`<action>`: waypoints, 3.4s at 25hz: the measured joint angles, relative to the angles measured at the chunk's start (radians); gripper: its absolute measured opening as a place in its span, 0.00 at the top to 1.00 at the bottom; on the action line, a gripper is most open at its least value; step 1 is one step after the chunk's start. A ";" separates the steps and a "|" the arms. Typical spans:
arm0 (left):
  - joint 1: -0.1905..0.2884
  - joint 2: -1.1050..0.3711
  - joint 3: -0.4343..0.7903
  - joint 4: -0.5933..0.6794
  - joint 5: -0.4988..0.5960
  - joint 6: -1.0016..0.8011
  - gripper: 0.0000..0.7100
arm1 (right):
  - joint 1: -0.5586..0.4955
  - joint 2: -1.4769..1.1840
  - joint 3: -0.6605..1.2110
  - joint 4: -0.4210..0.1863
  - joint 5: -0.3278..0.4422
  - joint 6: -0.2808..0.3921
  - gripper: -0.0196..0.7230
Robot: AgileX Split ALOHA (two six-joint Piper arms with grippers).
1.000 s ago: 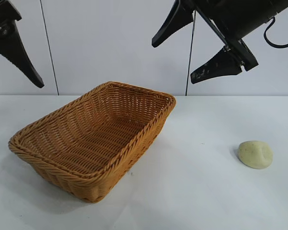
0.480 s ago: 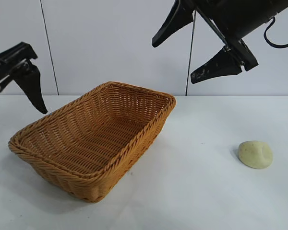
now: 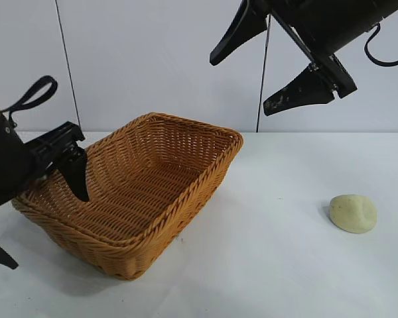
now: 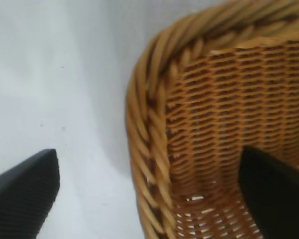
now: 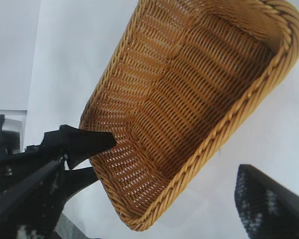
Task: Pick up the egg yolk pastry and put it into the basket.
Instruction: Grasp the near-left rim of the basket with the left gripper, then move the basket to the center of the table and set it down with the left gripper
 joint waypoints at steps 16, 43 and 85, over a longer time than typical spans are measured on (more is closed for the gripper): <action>0.000 0.061 0.000 -0.063 -0.021 0.000 0.37 | 0.000 0.000 0.000 -0.008 -0.001 0.000 0.09; 0.176 0.161 -0.378 -0.201 0.334 0.679 0.88 | 0.000 0.000 0.000 -0.024 -0.001 0.001 0.09; 0.176 0.461 -0.753 -0.177 0.599 1.105 0.06 | 0.000 0.000 0.000 -0.027 0.007 0.014 0.09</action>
